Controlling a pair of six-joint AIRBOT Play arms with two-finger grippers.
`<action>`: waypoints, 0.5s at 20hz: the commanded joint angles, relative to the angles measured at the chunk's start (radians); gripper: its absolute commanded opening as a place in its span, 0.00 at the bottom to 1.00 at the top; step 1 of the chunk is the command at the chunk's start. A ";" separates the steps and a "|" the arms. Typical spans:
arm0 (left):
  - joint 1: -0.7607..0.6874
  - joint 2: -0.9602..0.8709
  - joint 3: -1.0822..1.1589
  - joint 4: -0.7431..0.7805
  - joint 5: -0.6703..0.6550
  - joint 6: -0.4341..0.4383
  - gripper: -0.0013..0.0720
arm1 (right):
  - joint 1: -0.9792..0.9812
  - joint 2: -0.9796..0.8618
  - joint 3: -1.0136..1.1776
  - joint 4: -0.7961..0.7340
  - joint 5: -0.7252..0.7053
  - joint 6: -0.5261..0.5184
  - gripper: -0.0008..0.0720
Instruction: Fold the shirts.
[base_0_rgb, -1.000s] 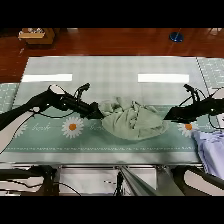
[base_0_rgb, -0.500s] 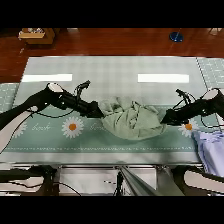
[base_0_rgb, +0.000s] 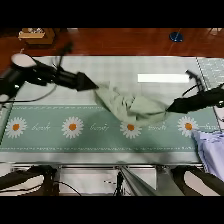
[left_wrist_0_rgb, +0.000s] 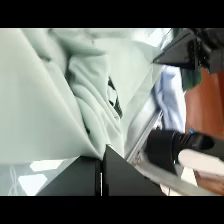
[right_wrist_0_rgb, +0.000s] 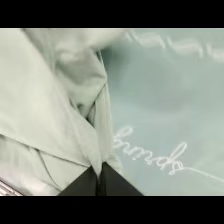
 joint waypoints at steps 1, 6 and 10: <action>0.077 0.165 0.182 -0.001 -0.012 -0.044 0.05 | -0.005 0.247 0.154 0.073 -0.005 0.034 0.04; 0.116 0.378 0.406 0.000 0.022 -0.113 0.05 | -0.005 0.528 0.370 0.067 -0.286 0.179 0.04; 0.114 0.484 0.521 0.007 0.024 -0.143 0.05 | -0.005 0.581 0.466 0.067 -0.262 0.266 0.04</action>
